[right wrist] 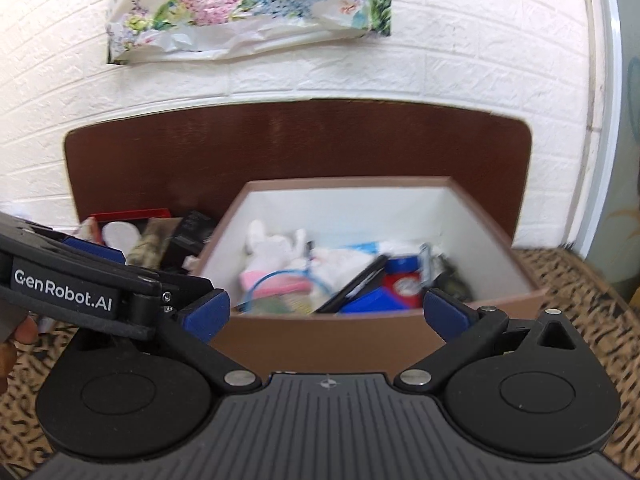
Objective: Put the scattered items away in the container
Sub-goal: 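Withdraw both tools from the box back over the cluttered table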
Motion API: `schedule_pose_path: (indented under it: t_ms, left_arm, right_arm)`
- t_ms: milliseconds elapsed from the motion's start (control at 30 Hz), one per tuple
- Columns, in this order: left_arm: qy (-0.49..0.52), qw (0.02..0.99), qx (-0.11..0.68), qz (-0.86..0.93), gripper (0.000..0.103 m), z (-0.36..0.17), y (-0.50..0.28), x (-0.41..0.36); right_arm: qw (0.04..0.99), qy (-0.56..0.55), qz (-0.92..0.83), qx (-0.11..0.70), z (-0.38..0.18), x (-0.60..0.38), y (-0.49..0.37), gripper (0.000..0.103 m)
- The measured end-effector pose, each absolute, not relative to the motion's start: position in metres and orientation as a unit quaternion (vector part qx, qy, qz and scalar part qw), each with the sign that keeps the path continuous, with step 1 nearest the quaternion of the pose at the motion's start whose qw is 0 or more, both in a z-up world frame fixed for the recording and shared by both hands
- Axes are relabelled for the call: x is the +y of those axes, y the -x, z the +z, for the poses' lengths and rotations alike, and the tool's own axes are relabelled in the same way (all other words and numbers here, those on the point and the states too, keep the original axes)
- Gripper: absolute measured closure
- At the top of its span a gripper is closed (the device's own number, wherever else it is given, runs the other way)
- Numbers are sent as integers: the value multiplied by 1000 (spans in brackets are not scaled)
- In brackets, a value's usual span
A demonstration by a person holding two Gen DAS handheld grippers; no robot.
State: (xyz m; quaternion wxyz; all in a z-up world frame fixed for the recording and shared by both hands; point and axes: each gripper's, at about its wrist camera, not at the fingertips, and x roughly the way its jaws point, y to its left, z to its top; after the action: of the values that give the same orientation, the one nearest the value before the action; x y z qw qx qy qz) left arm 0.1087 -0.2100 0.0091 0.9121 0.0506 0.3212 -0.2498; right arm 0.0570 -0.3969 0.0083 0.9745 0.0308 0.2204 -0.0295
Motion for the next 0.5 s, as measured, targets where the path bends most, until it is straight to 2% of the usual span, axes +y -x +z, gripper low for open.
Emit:
schedule_pose_path:
  t_ms: [500]
  left_arm:
    - [-22,917,358,-176,1,-26,-73,-109]
  right_arm:
    - [953,-88,51,284,-35,-317,-38,0]
